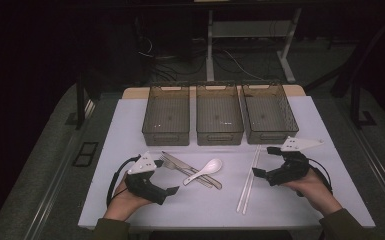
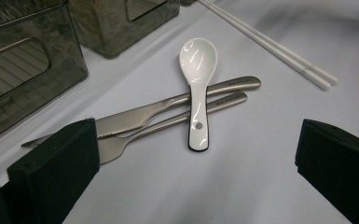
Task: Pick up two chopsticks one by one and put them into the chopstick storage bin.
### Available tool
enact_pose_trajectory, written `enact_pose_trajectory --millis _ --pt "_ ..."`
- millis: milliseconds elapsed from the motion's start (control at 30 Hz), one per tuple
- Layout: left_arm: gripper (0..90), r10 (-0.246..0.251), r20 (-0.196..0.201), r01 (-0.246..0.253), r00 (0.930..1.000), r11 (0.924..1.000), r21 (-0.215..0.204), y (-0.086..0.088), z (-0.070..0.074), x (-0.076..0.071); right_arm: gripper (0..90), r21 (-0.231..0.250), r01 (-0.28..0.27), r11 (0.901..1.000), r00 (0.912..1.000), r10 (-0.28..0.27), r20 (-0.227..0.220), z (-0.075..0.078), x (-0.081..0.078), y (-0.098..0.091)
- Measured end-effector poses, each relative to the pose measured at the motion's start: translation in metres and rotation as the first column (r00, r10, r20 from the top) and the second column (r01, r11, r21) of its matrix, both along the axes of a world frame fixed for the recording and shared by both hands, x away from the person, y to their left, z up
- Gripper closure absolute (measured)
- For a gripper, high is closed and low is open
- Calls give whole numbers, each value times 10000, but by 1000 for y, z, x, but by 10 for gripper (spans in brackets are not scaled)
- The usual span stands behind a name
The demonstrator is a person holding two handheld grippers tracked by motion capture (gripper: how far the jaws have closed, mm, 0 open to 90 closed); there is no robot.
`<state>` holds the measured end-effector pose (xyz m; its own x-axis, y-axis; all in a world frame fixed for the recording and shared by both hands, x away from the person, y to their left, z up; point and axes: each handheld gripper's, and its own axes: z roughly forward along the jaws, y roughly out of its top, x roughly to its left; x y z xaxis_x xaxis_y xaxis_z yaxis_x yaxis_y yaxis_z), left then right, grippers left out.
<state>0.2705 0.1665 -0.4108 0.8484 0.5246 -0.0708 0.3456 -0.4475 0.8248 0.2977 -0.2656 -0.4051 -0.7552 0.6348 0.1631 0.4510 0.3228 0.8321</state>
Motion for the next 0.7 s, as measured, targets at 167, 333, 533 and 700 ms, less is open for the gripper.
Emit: enact_pose_trajectory --millis 167,333,533,700 --pt "0 21 -47 -22 10000 9999 -136 -1 -1 -3 8 20 -40 10000 10000 40 30 1 4 6" --pt "0 -25 -48 25 10000 9999 -114 0 -1 -3 9 -72 -110 9999 9999 109 -47 2 8 14" --pt "0 -55 -96 53 9999 9999 -116 -1 -2 -5 66 -372 -425 9984 9986 412 -336 1 12 25" --pt "0 -199 -121 199 9997 9998 -28 -2 -4 -6 246 -790 -738 9941 9960 695 -564 -1 9 32"
